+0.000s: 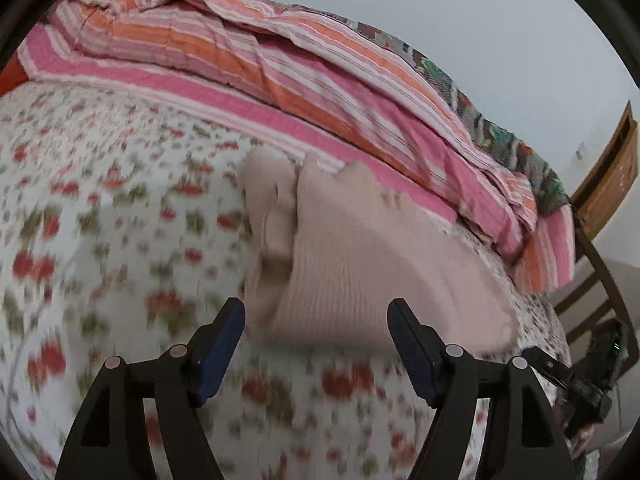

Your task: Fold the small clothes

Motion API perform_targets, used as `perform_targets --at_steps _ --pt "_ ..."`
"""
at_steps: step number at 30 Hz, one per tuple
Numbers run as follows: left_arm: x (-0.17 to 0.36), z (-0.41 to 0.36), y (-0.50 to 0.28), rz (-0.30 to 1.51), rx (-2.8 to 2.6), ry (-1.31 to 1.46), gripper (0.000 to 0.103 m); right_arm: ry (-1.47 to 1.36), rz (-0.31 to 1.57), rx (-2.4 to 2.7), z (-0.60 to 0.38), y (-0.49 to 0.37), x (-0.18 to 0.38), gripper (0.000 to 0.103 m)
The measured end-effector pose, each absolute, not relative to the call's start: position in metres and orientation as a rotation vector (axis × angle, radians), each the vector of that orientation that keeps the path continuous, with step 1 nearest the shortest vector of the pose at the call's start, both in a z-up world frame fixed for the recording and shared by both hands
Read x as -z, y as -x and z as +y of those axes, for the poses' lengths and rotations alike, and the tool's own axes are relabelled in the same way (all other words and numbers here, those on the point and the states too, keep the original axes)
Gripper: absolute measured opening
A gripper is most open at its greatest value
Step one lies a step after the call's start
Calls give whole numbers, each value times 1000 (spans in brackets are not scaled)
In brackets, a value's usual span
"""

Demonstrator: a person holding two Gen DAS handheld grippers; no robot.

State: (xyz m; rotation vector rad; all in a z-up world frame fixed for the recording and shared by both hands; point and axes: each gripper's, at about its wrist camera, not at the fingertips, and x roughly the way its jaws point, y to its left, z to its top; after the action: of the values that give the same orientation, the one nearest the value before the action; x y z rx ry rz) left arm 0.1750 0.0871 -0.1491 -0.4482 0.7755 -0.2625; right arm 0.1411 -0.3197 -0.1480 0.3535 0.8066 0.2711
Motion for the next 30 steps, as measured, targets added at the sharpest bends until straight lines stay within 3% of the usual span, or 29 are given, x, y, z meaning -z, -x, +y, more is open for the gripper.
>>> perform_targets --at_steps 13,15,16,17,18,19,30 --pt "185 82 -200 793 297 698 70 -725 772 -206 -317 -174 186 55" --pt "182 81 -203 781 270 693 60 -745 766 -173 -317 -181 185 55" --pt "180 81 -205 779 258 686 49 -737 770 -153 -315 -185 183 51" --pt "181 81 -207 787 240 676 32 -721 770 -131 -314 -186 182 32" --pt "183 82 -211 804 218 675 22 -705 772 -124 -312 -189 182 17" --pt "185 85 -212 814 217 690 11 -699 786 -131 -312 -191 182 10" --pt "167 102 -171 797 243 678 10 -706 760 -143 -319 -142 165 8"
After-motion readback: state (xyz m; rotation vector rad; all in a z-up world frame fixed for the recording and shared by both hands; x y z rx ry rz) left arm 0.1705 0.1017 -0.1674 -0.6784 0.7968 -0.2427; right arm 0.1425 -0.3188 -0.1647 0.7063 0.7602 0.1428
